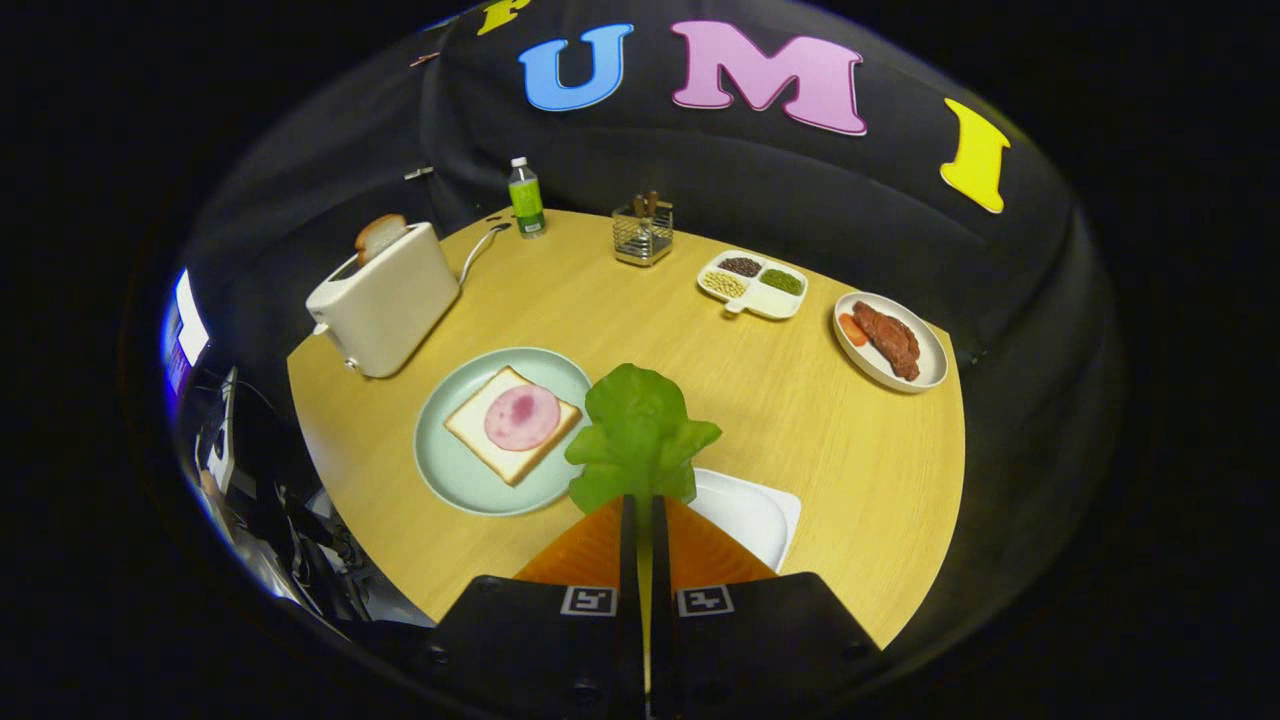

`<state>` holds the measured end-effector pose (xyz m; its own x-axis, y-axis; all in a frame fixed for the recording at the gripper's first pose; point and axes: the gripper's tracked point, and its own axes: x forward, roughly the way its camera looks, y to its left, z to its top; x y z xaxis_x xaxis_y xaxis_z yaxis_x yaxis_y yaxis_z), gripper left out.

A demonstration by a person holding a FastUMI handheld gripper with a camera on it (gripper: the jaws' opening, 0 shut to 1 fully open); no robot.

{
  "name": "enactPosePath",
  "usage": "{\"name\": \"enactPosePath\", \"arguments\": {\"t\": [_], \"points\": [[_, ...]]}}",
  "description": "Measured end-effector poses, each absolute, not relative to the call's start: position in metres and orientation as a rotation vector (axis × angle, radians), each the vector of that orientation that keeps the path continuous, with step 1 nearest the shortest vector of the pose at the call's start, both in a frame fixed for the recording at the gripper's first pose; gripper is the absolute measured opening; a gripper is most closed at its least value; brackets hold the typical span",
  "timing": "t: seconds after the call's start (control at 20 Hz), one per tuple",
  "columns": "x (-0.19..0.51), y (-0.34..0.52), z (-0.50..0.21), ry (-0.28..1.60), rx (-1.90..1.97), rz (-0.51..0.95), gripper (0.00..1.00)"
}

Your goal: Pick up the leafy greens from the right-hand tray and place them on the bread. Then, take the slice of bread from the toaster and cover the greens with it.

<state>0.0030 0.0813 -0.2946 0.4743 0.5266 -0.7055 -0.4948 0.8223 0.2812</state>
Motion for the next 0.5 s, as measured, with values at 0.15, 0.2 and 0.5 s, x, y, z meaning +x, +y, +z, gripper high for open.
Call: {"name": "enactPosePath", "arguments": {"t": [0.15,0.2,0.5], "points": [[0.003,0.12,-0.276,0.86,0.048,0.666,0.07],[0.003,0.131,-0.273,0.86,0.044,0.675,0.07],[0.004,0.201,-0.269,0.865,0.053,0.743,0.07]]}}
